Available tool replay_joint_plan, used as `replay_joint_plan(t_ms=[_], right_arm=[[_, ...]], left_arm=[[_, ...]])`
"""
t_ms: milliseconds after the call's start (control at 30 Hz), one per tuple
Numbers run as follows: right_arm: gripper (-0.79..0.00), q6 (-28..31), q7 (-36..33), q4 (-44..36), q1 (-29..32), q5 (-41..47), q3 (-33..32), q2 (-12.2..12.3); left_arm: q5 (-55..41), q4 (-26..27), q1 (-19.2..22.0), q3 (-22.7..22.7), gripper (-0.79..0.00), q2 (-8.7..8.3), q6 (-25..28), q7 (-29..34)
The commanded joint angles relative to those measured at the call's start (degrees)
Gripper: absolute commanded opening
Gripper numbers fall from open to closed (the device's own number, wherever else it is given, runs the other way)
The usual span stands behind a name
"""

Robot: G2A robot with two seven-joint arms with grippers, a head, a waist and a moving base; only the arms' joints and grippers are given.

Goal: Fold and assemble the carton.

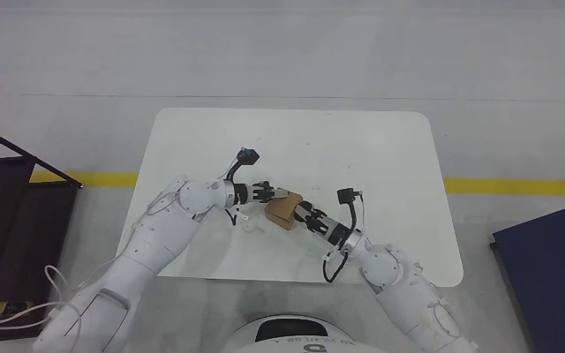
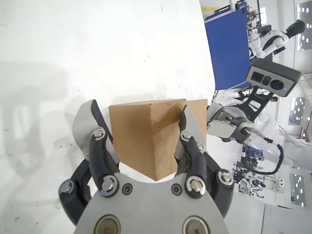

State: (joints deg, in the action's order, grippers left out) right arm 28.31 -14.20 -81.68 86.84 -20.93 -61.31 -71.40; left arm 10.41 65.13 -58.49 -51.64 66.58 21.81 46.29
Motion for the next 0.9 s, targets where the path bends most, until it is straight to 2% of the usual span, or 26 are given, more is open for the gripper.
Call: replay_joint_plan(t_ms=[0, 467, 500, 600, 867], right_arm=[[-0.785, 0.0, -0.1, 0.2, -0.2, 0.1, 0.2, 0.0], [-0.785, 0.8, 0.5, -0.1, 0.1, -0.6, -0.8, 0.3], [-0.773, 0.9, 0.4, -0.3, 0.3, -0.7, -1.0, 0.4], [-0.665, 1.0, 0.1, -0.8, 1.0, -0.6, -1.5, 0.6], [-0.582, 0.8, -0.3, -1.3, 1.7, 0.1, -1.6, 0.8]], left_arm=[[0.1, 0.0, 0.0, 0.1, -0.212, 0.06, 0.0, -0.2], [-2.5, -0.7, -0.6, -0.6, -0.225, 0.12, 2.6, -0.1], [-3.0, -0.8, -0.7, -0.6, -0.219, 0.14, 3.0, -0.1], [-3.5, -1.0, -0.8, -0.7, -0.219, 0.17, 3.7, -0.1], [-4.0, -1.1, -0.9, -0.5, -0.222, 0.31, 4.3, 0.0]])
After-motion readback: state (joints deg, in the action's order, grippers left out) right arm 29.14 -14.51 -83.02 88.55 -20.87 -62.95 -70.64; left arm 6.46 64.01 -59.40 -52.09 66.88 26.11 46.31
